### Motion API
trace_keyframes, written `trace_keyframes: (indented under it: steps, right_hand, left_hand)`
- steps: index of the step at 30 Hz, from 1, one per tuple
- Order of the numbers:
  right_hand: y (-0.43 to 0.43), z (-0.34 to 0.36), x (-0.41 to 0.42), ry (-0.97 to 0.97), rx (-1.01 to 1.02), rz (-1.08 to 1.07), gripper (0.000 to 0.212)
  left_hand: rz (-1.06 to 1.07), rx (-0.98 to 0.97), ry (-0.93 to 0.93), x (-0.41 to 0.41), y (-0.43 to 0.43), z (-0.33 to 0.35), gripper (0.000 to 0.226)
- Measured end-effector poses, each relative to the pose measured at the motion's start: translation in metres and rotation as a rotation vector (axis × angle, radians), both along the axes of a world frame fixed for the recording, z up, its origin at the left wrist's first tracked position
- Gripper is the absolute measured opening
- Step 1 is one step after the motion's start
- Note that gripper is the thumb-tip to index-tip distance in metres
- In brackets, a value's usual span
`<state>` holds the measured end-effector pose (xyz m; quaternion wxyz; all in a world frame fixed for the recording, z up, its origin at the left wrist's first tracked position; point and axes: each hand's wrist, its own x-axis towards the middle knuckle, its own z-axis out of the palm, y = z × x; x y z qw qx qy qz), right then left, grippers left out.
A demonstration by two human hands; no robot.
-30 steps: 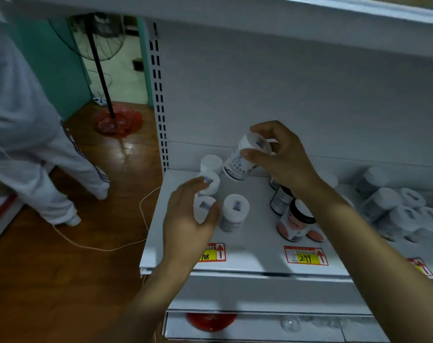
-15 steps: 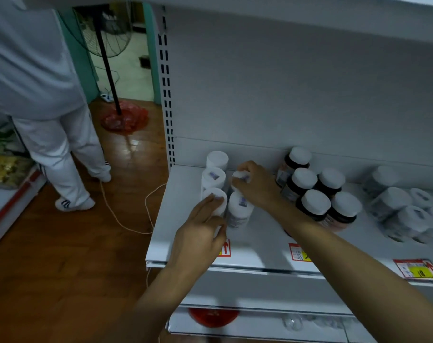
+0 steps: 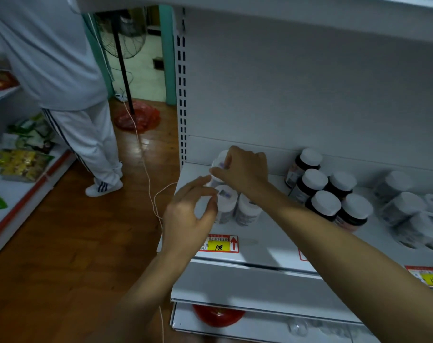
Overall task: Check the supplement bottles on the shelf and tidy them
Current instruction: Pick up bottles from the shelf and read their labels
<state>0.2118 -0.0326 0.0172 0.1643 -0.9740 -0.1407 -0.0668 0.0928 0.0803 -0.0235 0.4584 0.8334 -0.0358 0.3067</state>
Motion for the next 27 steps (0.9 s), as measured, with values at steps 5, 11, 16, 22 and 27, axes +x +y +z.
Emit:
trace_keyframes:
  steps: [5, 11, 16, 22, 27]
  right_hand:
    - [-0.011, 0.058, -0.046, -0.136, 0.313, 0.128, 0.035]
    - [-0.034, 0.118, -0.084, 0.086, 0.652, 0.109, 0.028]
    - [-0.076, 0.119, -0.101, 0.309, 0.891, 0.34, 0.025]
    - [-0.12, 0.112, -0.134, 0.481, 1.124, 0.544, 0.046]
    - [-0.142, 0.099, -0.163, 0.526, 1.233, 0.492, 0.032]
  left_hand:
    - [-0.021, -0.172, -0.003, 0.01, 0.01, 0.022, 0.062]
    - [-0.192, -0.216, -0.018, -0.002, -0.003, 0.066, 0.061]
    - [-0.384, -0.784, 0.215, -0.037, -0.039, 0.097, 0.04]
    - [-0.687, -1.322, 0.51, -0.086, -0.085, 0.122, 0.05]
    - [-0.835, -1.407, 0.597, -0.106, -0.113, 0.112, 0.053]
